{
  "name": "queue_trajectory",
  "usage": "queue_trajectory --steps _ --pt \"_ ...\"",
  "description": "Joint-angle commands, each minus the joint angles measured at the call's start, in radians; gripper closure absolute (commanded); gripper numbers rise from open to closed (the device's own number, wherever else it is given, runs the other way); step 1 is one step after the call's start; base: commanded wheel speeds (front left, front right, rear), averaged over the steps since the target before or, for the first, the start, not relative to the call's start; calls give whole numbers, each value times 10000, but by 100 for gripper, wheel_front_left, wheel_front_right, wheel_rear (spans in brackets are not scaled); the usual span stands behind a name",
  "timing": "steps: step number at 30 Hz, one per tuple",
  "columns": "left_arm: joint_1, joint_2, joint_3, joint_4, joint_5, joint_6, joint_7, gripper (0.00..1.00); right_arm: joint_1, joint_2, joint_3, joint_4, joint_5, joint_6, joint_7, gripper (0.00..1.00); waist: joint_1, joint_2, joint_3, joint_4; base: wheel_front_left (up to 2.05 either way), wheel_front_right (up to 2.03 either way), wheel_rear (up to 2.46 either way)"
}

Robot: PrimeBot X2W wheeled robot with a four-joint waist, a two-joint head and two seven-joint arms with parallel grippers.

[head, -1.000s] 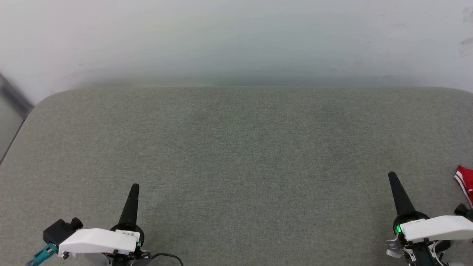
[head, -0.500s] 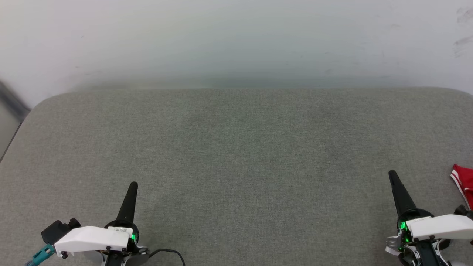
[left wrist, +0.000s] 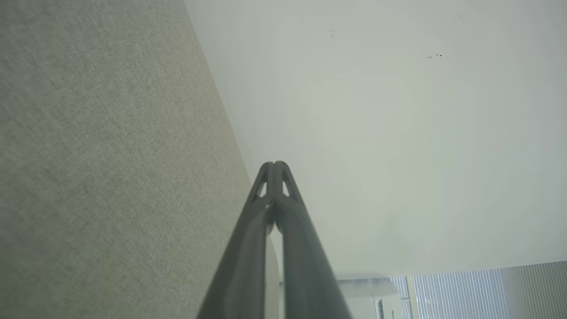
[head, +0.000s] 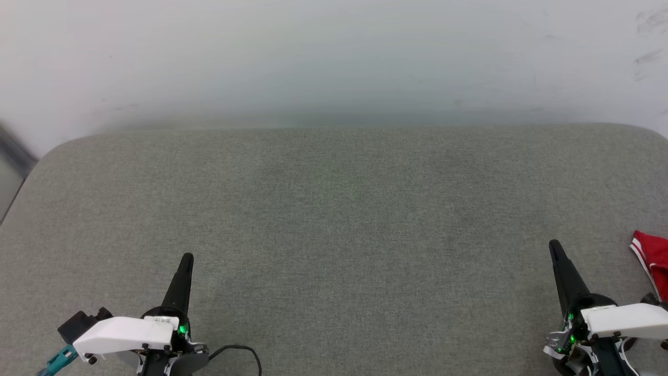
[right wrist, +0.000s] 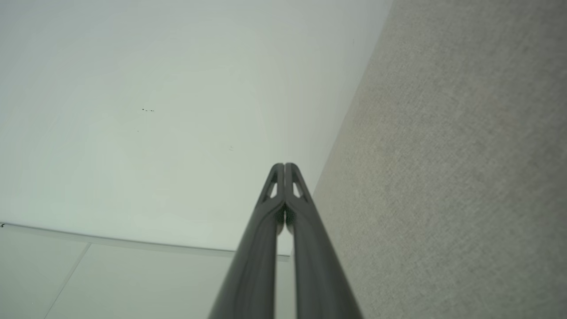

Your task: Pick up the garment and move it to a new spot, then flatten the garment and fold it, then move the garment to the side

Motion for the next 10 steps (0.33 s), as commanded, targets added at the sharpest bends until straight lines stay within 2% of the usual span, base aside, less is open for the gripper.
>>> queue_trajectory --steps 1,10 --pt "-204 3 66 -1 -176 0 52 100 -204 28 -25 -9 212 1 52 100 0 -1 -6 -10 0 0 0" --pt "-257 -37 164 96 -786 1 253 100 -262 31 -48 87 882 1 158 100 0 -1 -43 -82 0 0 0"
